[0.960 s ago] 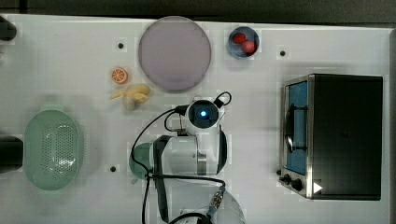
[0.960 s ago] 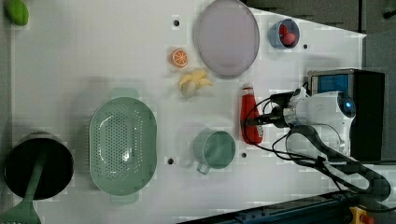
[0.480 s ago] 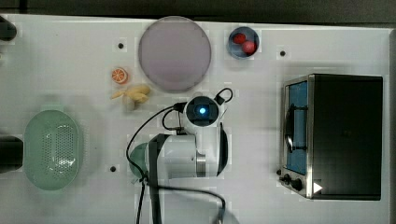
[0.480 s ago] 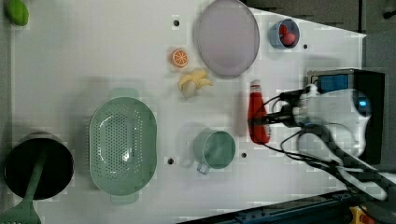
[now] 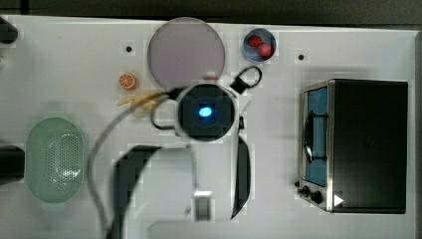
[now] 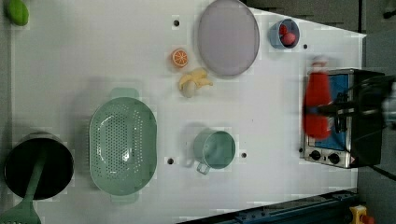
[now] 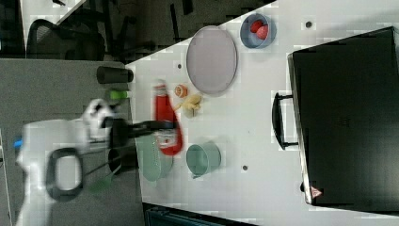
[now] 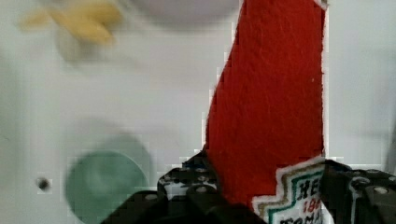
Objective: Pick Ketchup from the table and place it in strainer.
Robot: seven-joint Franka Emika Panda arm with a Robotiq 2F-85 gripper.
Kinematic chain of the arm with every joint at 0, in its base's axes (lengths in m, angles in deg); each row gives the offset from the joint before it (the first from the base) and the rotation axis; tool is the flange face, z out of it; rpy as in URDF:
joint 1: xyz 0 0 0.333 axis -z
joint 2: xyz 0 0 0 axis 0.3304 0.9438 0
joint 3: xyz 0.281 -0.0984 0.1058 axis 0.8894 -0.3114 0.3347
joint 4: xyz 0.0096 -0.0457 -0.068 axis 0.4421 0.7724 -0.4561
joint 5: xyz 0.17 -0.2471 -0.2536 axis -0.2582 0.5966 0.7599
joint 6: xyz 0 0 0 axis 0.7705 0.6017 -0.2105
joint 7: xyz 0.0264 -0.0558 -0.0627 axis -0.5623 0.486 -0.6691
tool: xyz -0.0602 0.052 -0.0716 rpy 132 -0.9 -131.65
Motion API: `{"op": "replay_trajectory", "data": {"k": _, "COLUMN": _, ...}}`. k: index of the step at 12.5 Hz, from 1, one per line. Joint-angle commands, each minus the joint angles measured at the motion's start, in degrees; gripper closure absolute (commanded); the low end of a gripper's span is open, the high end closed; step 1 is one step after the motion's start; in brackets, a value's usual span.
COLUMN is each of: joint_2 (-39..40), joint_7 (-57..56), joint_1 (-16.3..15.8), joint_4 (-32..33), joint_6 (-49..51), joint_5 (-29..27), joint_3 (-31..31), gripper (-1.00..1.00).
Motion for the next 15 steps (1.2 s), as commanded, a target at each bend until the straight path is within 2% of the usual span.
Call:
{"op": "replay_trajectory", "data": {"k": 1, "joint_2": 1.0, "joint_7": 14.4, "joint_1": -3.8, "joint_4": -2.1, "joint_6": 4.2, "joint_5": -1.6, "joint_3": 7.9, "gripper": -0.24}}
{"op": "replay_trajectory", "data": {"k": 6, "joint_2": 5.3, "joint_7": 38.3, "joint_1": -6.5, "joint_4": -4.4, "joint_6": 1.6, "joint_5": -1.6, "joint_3": 21.9, "gripper": -0.24}}
{"op": "replay_trajectory", "data": {"k": 11, "joint_2": 17.2, "joint_7": 57.3, "joint_1": -8.2, "joint_4": -4.2, "joint_6": -15.2, "joint_5": -1.5, "joint_3": 32.6, "gripper": -0.24}}
{"op": "replay_trajectory", "data": {"k": 12, "joint_2": 20.2, "joint_7": 59.5, "joint_1": -8.8, "joint_4": -4.2, "joint_6": -17.3, "joint_5": -1.2, "joint_3": 33.2, "gripper": -0.32}}
{"op": "replay_trajectory", "data": {"k": 15, "joint_2": 27.7, "joint_7": 60.9, "joint_1": -10.2, "joint_4": -4.2, "joint_6": -23.5, "joint_5": 0.0, "joint_3": 33.3, "gripper": -0.96}}
